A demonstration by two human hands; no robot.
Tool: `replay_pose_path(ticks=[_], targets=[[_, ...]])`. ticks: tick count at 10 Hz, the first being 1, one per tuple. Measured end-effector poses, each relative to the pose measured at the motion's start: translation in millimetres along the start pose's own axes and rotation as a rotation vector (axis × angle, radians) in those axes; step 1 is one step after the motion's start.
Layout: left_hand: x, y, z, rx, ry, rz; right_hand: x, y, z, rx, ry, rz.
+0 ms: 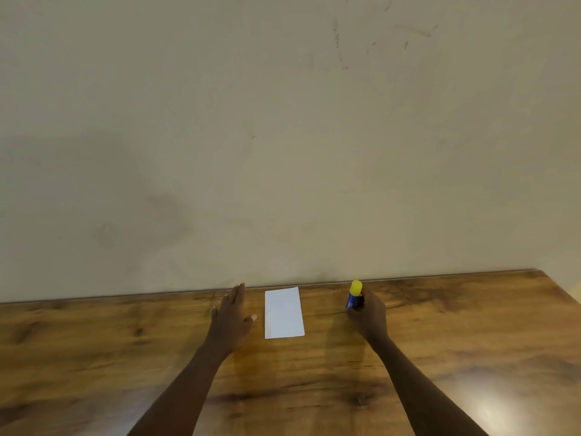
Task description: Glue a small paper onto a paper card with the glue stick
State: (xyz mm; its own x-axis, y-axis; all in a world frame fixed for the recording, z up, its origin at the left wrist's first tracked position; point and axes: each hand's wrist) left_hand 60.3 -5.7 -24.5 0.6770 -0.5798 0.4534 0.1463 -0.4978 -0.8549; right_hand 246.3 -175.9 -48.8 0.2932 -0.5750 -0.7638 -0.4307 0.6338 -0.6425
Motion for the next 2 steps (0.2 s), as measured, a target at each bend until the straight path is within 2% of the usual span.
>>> replay_pose_path(ticks=[2], targets=[[-5.2,-6.4,1.2,0.012,0.000,0.020,3.0,-4.3,-1.0,-0.067,0.025,-0.014]])
Point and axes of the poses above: each hand's wrist, its own z-axis towards the middle knuckle, its own y-axis out of the palm, x = y × z, and after that the axes turned 7 degrees about -x, right-handed
